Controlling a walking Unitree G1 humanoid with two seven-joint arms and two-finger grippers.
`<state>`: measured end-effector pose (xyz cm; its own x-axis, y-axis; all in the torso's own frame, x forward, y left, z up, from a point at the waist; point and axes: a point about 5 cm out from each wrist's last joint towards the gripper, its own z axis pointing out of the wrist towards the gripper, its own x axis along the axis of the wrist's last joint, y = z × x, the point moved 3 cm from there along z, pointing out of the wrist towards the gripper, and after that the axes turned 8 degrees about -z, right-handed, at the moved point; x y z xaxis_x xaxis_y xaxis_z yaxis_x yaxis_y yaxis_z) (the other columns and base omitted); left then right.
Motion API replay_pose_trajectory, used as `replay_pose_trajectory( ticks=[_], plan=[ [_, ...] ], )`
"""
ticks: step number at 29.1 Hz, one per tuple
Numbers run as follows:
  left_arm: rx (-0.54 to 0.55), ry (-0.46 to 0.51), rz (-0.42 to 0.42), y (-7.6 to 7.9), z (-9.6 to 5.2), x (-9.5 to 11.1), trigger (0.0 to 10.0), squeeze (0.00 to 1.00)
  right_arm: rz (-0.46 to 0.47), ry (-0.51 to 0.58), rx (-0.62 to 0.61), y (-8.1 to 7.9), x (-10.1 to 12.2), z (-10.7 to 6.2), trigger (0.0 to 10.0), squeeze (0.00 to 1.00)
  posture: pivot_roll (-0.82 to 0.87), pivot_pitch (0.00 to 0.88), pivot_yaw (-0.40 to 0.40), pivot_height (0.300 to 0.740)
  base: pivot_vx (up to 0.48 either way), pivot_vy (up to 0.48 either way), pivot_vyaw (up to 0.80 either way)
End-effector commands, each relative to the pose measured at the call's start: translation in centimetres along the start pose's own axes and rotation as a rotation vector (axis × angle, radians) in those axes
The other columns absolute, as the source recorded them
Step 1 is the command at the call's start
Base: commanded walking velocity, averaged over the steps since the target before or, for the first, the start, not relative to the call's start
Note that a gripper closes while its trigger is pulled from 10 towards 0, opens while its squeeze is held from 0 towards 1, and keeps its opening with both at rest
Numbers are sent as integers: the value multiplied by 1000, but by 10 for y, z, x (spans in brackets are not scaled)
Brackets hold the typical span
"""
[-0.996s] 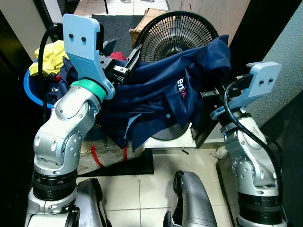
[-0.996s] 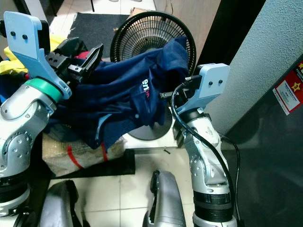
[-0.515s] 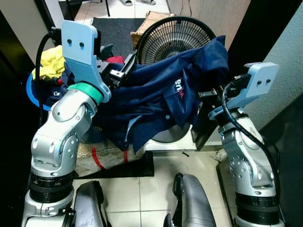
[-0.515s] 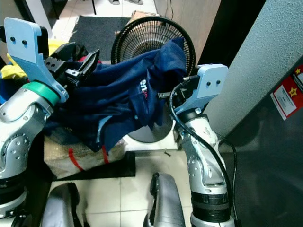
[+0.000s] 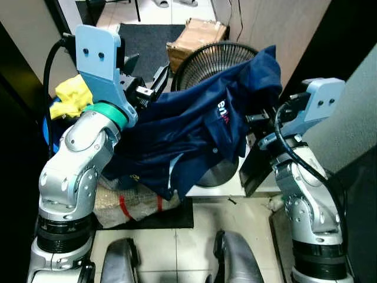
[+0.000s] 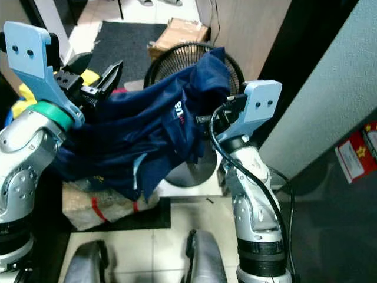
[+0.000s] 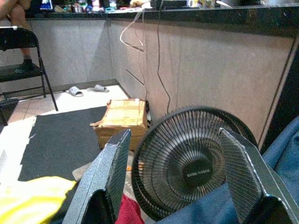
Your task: Clothes washing
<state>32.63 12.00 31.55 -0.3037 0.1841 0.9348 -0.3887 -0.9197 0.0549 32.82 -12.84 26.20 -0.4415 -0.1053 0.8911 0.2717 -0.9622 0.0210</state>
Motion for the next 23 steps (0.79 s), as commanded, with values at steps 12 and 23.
replay_pose_trajectory(
  ticks=[12, 23],
  plan=[
    [-7, 8, 1, 3, -1, 2, 10000, 0, -5, 3, -7, 1, 1, 1, 10000, 0, 43, 80, 14, 689, 0, 0, 0],
    [-8, 10, 0, 4, -1, 1, 10000, 0, -7, 1, -7, 2, -1, 1, 10000, 0, 41, 70, 12, 724, 0, 0, 0]
  ],
)
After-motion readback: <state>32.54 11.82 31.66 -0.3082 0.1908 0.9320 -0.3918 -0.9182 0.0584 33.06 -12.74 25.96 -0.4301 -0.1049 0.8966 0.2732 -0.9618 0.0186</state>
